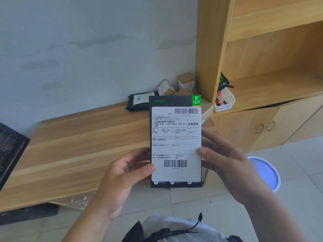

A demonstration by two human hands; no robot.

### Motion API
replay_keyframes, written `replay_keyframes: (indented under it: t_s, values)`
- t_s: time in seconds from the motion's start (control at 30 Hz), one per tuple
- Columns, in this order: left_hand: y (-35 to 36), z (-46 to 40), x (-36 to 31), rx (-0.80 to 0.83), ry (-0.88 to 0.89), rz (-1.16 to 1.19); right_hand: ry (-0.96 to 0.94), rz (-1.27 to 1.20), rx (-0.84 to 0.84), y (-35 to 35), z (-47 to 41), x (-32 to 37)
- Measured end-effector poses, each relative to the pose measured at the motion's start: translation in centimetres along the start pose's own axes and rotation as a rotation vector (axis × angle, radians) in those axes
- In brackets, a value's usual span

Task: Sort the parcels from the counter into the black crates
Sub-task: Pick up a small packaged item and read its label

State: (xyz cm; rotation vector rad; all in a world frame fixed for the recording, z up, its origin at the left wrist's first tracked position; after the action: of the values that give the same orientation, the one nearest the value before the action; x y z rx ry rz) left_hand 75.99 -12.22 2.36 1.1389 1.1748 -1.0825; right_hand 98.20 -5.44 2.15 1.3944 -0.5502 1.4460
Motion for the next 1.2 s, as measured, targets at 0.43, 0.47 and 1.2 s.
replay_keyframes:
  t_s: [0.43,0.47,1.2]
  values:
    - [-11.3,9.3,-1.4,-0.262,0.032,0.035,0.066,0.109,0.193,13.8,-0.6,-1.9]
    - [-12.6,10.7,-1.5,-0.297,0.036,0.038,0.080,0.122,0.223,15.6,-0.4,-2.4]
    - [-38.6,43.7,2.0,-1.029,-0.005,0.145,0.368,0.316,0.715,53.5,6.0,-19.9]
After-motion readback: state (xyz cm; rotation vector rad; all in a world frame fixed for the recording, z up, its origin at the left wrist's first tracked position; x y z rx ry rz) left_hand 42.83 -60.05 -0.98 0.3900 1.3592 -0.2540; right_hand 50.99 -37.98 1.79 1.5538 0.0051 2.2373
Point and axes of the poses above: each hand's wrist, its own z-axis away from the middle knuckle, its own y-axis out of the palm, x = y × z, the point moved 8 cm from there along -z, towards the middle knuckle, and after that the axes turned 11 degrees about y, right-handed, at the moved point
